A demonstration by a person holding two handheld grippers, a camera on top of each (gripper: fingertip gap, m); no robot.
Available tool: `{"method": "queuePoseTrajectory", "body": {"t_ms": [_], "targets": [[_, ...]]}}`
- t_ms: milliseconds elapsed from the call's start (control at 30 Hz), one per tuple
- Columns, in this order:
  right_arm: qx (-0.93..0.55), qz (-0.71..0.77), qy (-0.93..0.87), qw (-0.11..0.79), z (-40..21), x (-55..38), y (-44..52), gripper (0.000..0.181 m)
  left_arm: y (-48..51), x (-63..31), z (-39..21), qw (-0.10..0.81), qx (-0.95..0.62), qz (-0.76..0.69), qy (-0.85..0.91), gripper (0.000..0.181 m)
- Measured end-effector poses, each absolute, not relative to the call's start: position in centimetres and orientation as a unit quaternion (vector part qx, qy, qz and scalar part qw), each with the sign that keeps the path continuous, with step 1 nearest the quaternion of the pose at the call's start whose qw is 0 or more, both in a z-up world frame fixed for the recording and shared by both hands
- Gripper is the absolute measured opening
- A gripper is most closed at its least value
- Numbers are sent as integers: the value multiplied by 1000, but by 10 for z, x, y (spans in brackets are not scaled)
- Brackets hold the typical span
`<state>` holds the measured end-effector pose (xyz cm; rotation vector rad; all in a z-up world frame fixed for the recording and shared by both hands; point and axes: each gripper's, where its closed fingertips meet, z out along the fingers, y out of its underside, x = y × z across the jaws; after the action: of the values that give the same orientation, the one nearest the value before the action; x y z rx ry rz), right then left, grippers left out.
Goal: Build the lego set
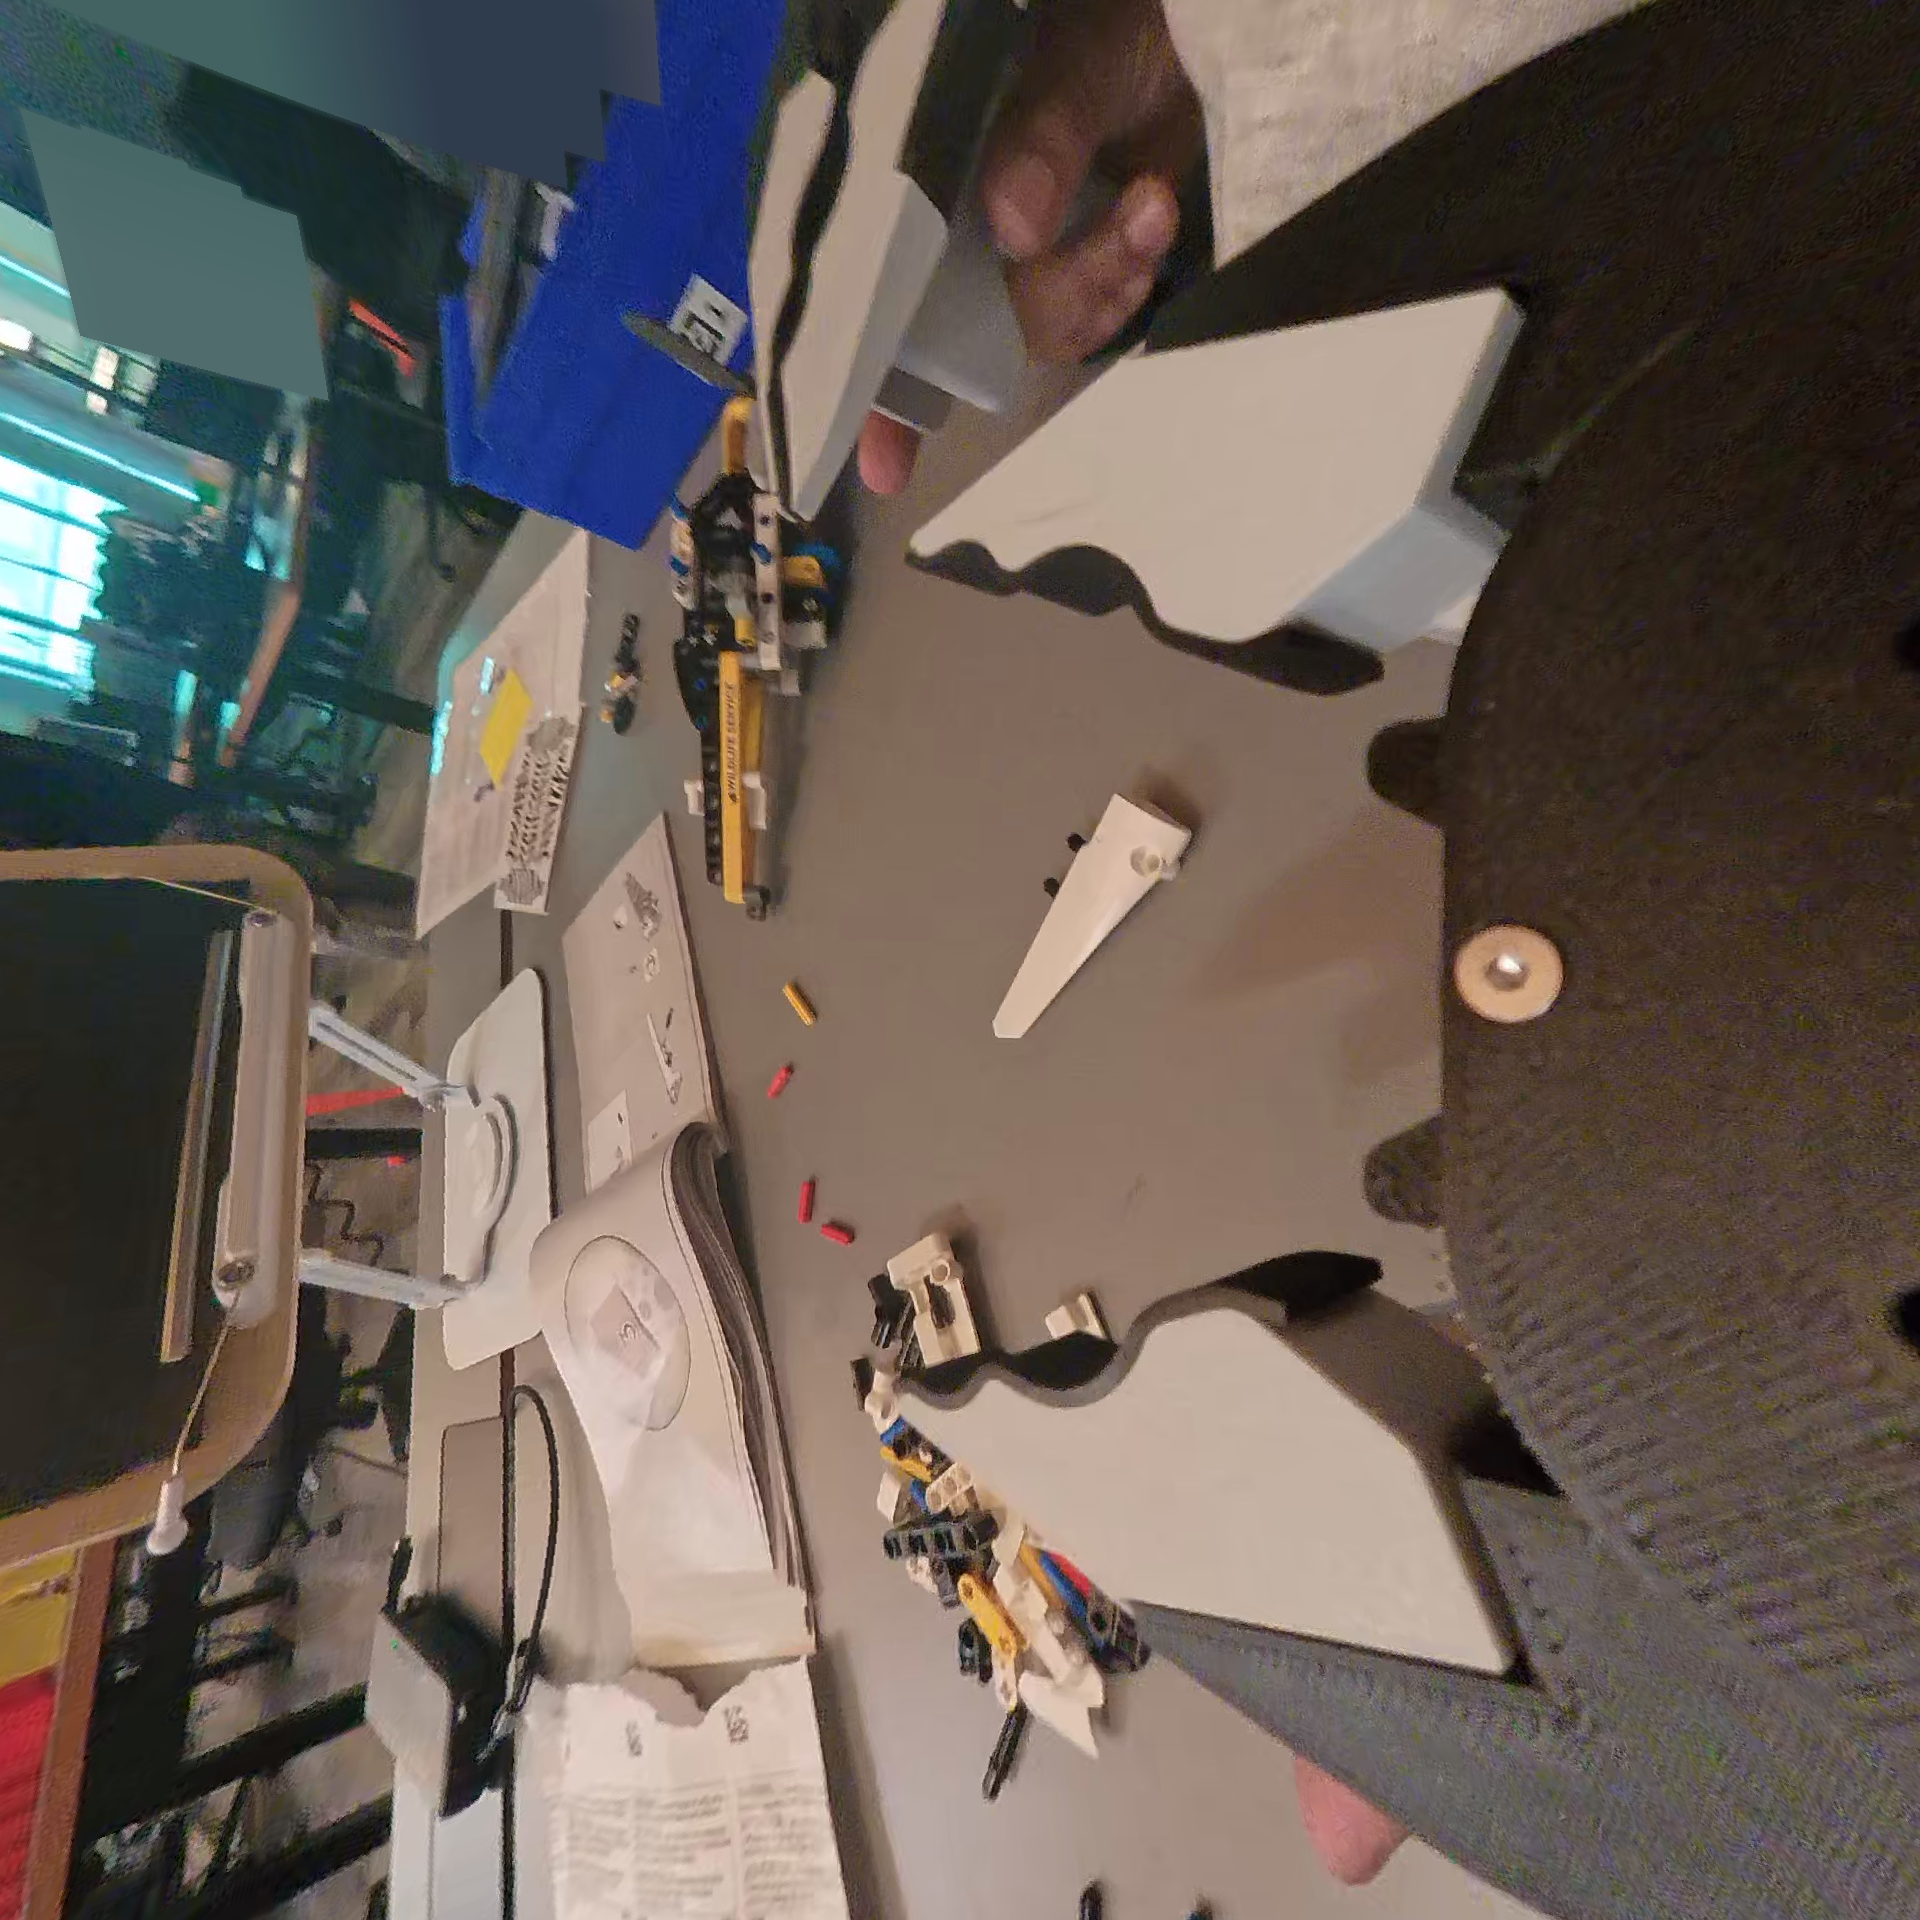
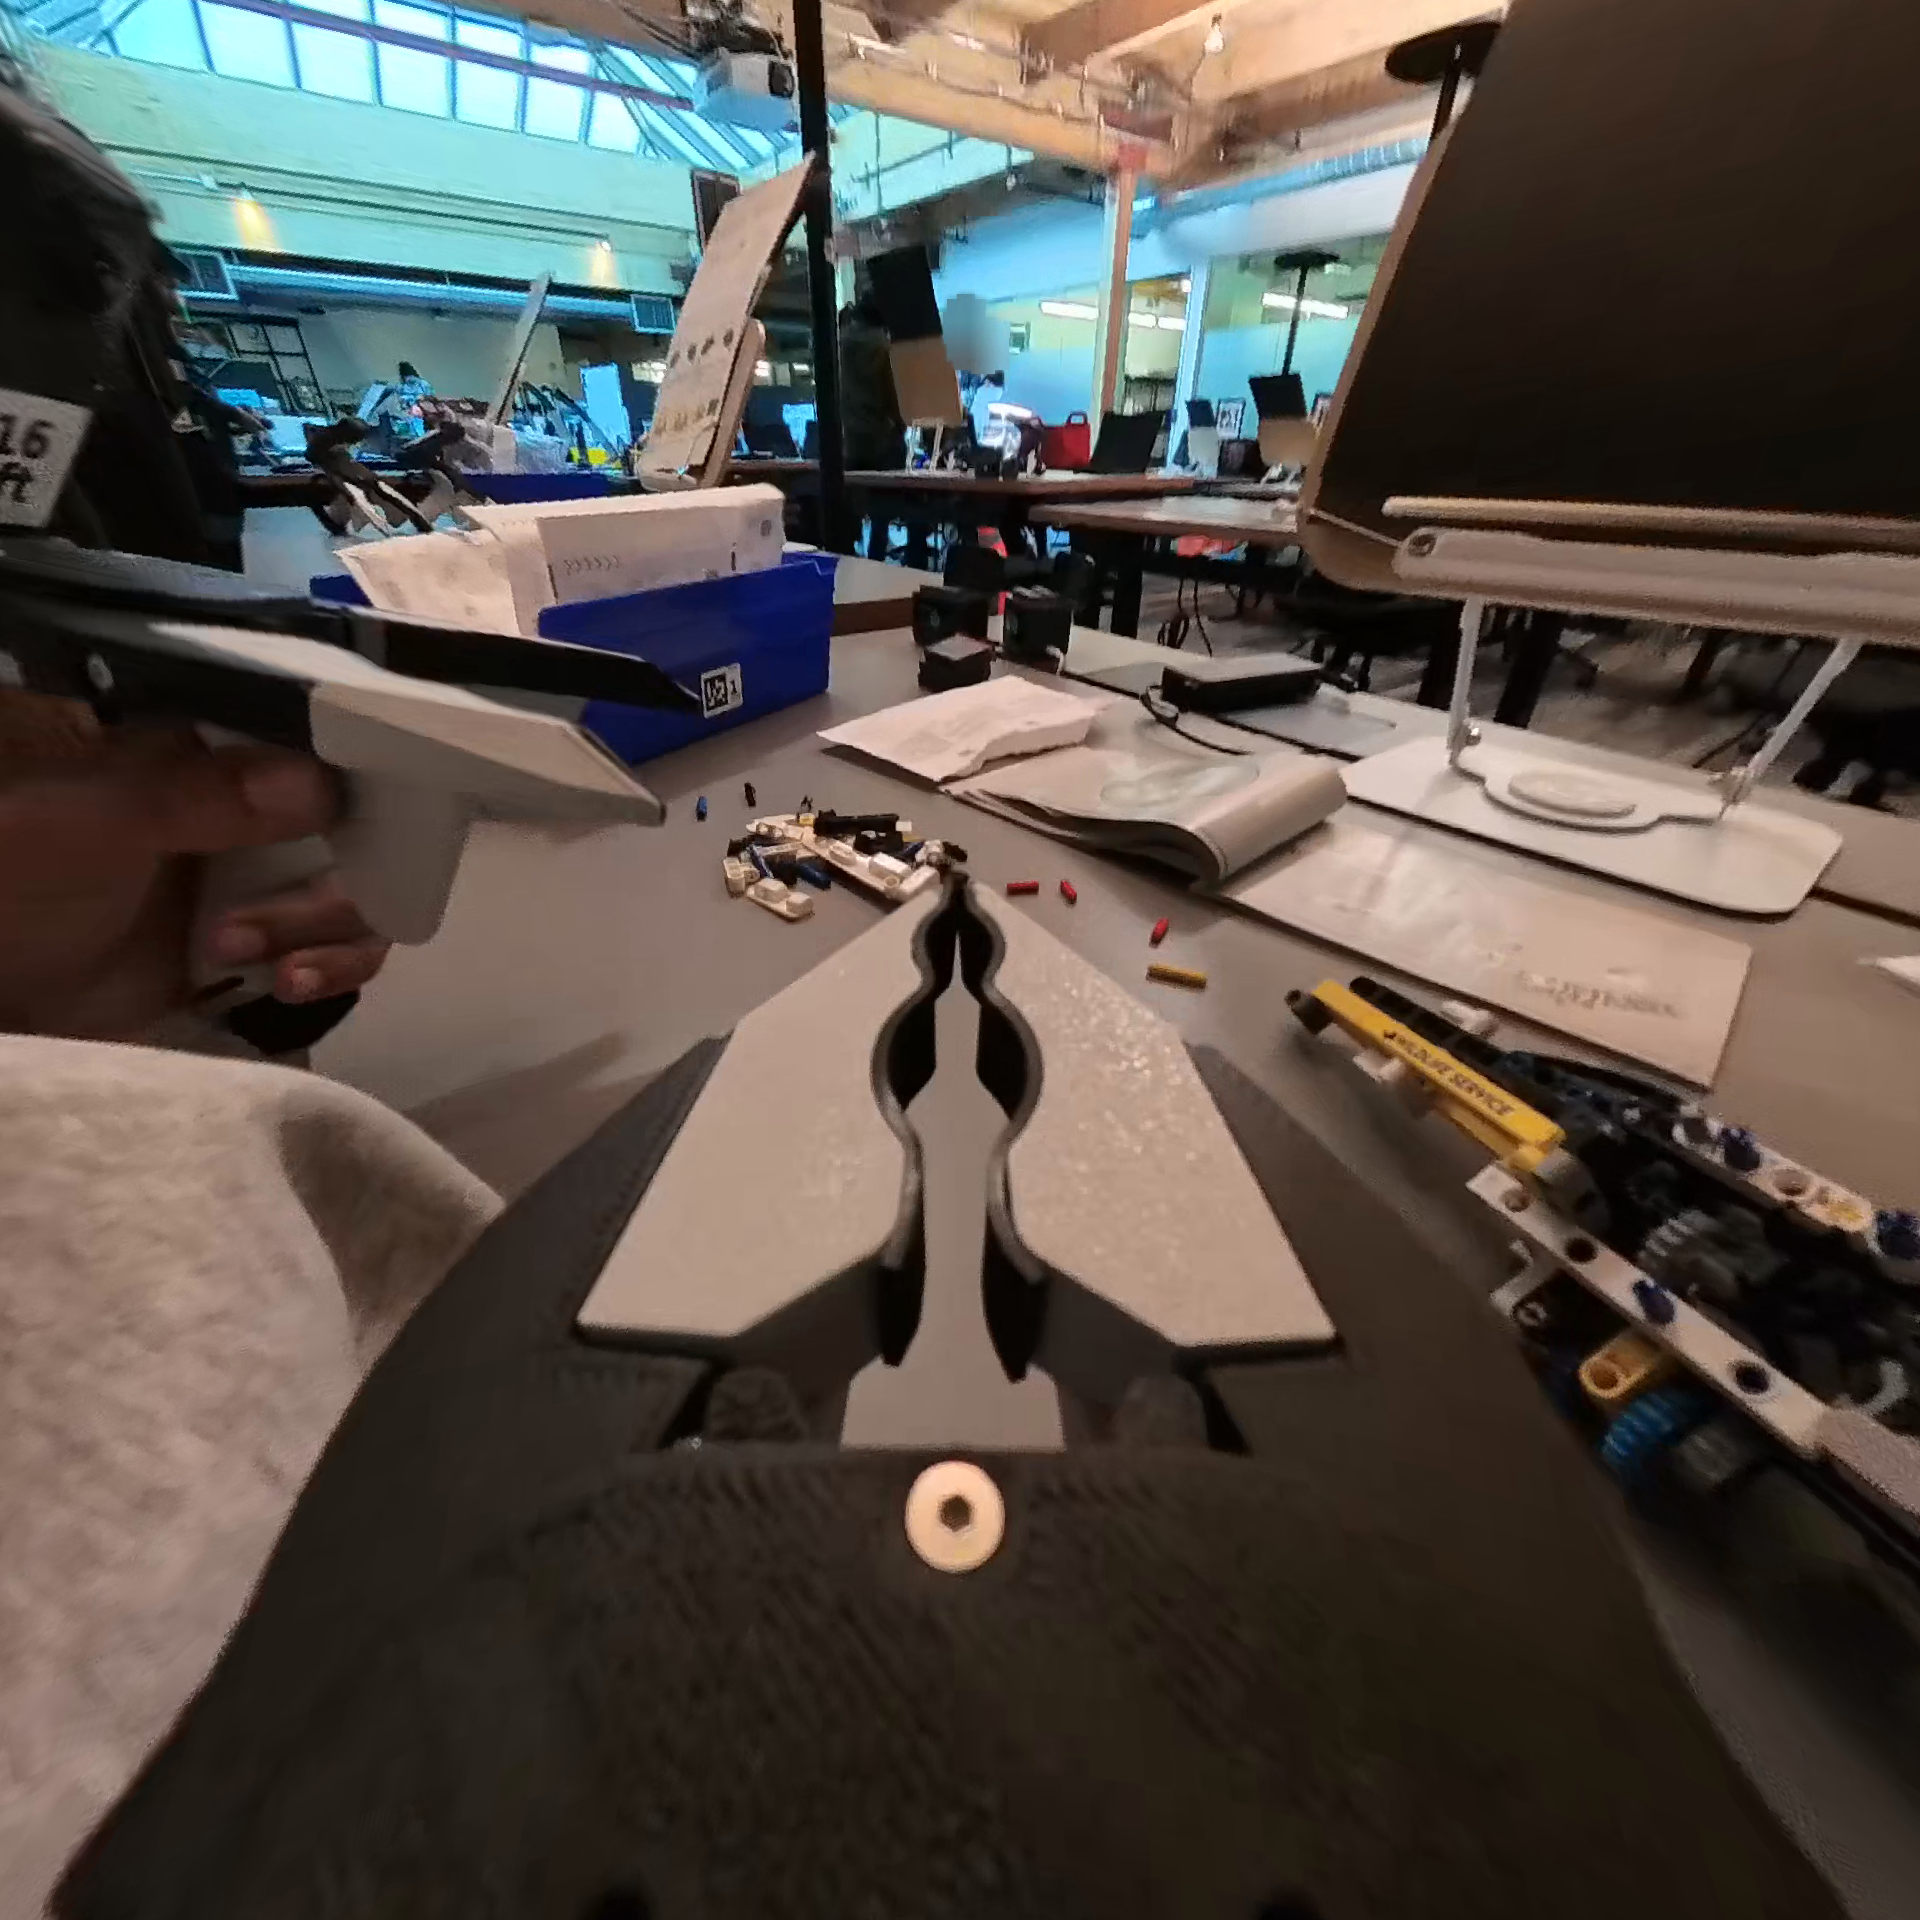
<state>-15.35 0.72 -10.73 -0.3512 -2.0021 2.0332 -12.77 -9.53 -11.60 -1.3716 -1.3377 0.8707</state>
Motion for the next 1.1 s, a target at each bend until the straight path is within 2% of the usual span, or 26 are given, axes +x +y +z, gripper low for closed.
{"method": "queuePoseTrajectory", "body": {"t_ms": [100,233,633,767,967,1033,1100], "targets": [[-138,696,-695,120,-110,-158,8,0,-94,-129,-120,455,-588,395,-540,119],[-139,697,-695,112,-110,-157,8,0,-102,-130,-123,414,-582,445,-539,64],[-140,700,-693,101,-111,-158,7,0,-97,-132,-147,433,-579,374,-581,58],[-141,701,-692,100,-111,-158,7,0,-113,-129,-142,435,-535,398,-605,32],[-142,702,-692,92,-112,-158,6,3,-120,-128,-137,444,-503,410,-618,23],[-142,703,-691,90,-111,-158,6,4,-126,-128,-137,436,-489,424,-625,25],[-144,703,-691,87,-112,-158,6,5,-132,-129,-138,419,-481,446,-628,37]]}}
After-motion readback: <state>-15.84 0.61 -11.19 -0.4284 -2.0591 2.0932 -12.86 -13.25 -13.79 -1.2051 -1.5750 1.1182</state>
